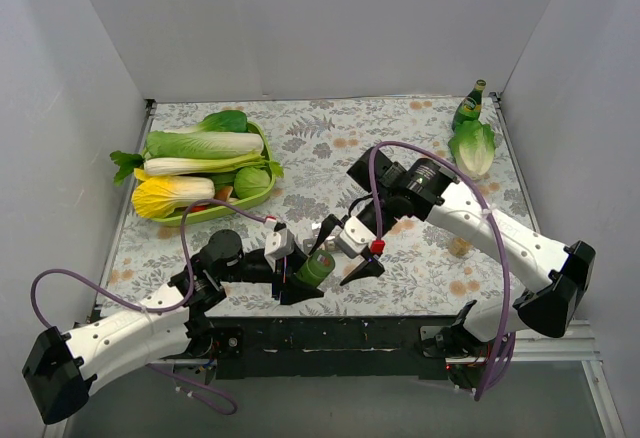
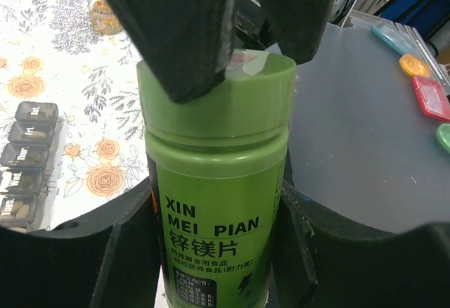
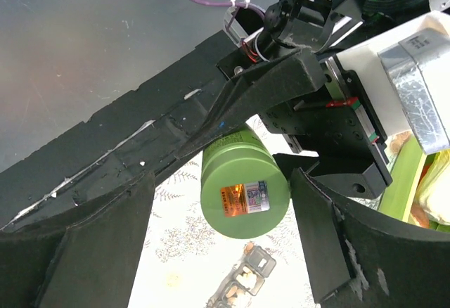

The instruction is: Sort the pills into containers

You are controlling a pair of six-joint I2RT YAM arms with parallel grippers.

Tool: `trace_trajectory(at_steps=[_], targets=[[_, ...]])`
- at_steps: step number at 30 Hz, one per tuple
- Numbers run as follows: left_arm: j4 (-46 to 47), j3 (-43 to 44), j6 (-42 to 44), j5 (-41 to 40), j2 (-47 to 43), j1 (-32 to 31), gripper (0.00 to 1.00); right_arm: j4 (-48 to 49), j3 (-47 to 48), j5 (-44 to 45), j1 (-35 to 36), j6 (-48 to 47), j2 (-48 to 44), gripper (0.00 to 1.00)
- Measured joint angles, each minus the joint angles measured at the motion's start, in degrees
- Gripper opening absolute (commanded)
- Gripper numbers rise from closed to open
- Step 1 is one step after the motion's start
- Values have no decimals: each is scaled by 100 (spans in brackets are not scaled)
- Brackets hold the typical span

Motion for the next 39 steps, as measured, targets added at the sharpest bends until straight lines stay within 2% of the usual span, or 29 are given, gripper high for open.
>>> trace_trajectory(at_steps=[6,12,16,21,26,29,30,32,33,36,39], targets=[[72,44,-26,68,61,0,0,328,-103,94,11,350,0,71],[-15,44,-66,96,61,-7,0,671,-293,168,17,507,-17,41],[-105,44,26,-92,-4,-13,0,866,-339,249,17,907,-57,30],[-407,81,505,-876,-199,-61,0,1646,-415,542,-31,2656,-61,25],[-660,227,1060,-2052,188,-83,0,2813,-785,1401,-275,5377,-11,20],[-667,236,1320,-2769,557,-87,0,3453,-1165,1679,-590,6828,201,22],[-680,236,1381,-2957,649,-94,0,3582,-1231,1722,-649,7121,267,33],[-702,236,1443,-3241,743,-116,0,3816,-1318,1781,-743,7674,398,48],[-706,236,1451,-3331,748,-122,0,3897,-1327,1790,-767,7840,428,69],[-588,236,1429,-3447,686,-116,0,3947,-1303,1569,-822,8011,435,85],[-267,216,1379,-3418,426,-50,0,3617,-1189,907,-966,7731,463,91]])
